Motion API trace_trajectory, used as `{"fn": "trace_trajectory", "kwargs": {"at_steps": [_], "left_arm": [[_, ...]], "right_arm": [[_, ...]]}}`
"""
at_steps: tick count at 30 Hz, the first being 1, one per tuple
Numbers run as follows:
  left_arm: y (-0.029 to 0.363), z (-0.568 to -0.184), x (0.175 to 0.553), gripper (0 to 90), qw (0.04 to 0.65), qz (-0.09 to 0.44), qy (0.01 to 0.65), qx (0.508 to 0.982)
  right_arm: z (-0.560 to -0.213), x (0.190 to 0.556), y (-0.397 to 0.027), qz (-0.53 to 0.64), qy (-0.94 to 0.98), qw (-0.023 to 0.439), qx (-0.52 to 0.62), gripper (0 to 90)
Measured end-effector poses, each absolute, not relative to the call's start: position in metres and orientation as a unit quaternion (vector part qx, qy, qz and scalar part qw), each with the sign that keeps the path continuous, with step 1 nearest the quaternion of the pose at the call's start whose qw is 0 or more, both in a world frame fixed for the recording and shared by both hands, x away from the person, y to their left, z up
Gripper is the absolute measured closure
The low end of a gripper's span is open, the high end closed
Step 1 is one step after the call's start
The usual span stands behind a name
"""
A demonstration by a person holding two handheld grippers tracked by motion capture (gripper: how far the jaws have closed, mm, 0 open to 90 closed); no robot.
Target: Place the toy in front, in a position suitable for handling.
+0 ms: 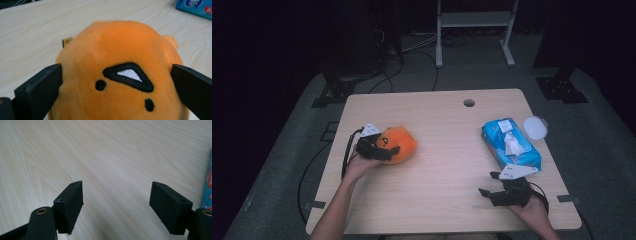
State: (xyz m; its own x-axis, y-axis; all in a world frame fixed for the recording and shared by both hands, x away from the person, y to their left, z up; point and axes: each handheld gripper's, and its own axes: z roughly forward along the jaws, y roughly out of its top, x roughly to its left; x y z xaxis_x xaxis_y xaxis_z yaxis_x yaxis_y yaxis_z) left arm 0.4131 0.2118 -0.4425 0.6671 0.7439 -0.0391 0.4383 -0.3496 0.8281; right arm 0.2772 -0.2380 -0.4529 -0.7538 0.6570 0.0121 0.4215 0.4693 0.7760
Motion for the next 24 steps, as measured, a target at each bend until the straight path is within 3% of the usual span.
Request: {"fn": "trace_trajectory", "kwargs": {"at_steps": [9, 17, 24], "left_arm": [[0.211, -0.438, 0.404, 21.4, 0.442, 0.185, 0.389, 0.787], [0.209, -0.426, 0.406, 32.0, 0.449, 0.183, 0.391, 0.782], [0.210, -0.414, 0.404, 33.6, 0.466, 0.184, 0.385, 0.775]], "right_arm": [[-0.453, 0.276, -0.234, 0.401, 0.848, 0.148, 0.312, 25.8], [-0.452, 0.276, -0.236, 0.405, 0.845, 0.148, 0.315, 25.8], [-0.453, 0.277, -0.238, 0.404, 0.845, 0.150, 0.318, 25.8]]}}
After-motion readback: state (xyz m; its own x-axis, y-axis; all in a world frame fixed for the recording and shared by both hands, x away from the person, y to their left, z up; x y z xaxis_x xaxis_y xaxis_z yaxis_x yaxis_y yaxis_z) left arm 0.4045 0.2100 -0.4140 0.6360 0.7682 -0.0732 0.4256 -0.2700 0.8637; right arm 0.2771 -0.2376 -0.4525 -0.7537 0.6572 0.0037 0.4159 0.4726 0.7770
